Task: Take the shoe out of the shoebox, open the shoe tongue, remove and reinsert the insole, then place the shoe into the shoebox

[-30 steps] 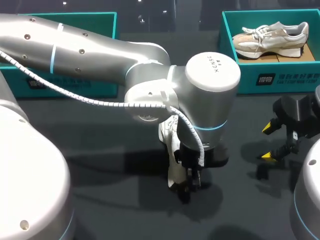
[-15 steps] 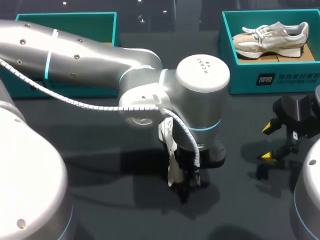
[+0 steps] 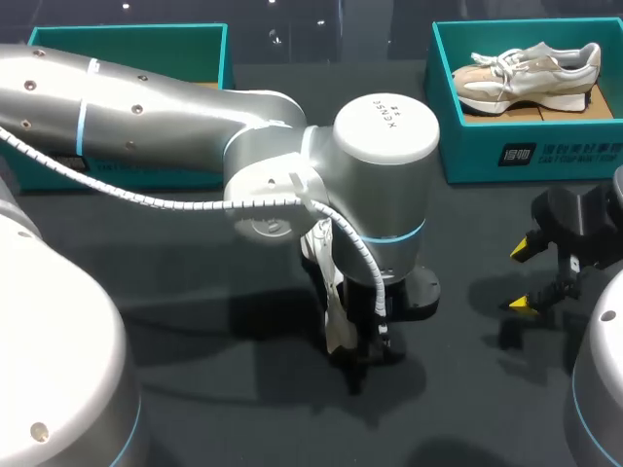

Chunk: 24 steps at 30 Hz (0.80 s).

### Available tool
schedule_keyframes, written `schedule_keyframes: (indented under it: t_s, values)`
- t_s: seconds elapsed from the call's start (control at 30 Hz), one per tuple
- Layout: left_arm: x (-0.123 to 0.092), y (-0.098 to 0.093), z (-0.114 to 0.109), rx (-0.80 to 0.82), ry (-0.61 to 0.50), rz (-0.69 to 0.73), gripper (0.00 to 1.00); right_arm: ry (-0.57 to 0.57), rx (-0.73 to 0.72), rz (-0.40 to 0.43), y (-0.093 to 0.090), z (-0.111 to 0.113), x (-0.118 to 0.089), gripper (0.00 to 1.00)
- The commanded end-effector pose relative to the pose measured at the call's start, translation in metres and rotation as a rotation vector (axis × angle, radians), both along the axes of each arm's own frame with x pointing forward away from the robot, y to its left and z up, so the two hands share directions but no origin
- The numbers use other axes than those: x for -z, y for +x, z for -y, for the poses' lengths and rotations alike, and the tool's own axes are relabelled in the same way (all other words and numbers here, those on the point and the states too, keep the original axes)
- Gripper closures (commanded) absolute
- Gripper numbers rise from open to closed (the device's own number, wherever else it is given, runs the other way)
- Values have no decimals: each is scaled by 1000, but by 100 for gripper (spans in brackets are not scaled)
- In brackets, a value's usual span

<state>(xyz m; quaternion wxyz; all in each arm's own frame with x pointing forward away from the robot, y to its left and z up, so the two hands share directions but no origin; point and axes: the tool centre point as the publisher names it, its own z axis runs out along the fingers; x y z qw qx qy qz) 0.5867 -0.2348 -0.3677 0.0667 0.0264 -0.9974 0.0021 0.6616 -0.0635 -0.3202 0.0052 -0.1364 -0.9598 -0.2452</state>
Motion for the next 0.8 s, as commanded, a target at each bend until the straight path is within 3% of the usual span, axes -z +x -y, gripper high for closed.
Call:
schedule_keyframes:
  t_s: [0.03, 0.2, 0.8]
  values:
    - [-40, 12, -19, 15, -21, -42, 100, -2, 1, 2, -2, 0, -1, 0]
    - [-90, 28, -37, 57, -26, -51, 100, -2, 1, 2, -2, 0, -1, 0]
    - [-90, 28, -37, 57, -26, -51, 100, -2, 1, 2, -2, 0, -1, 0]
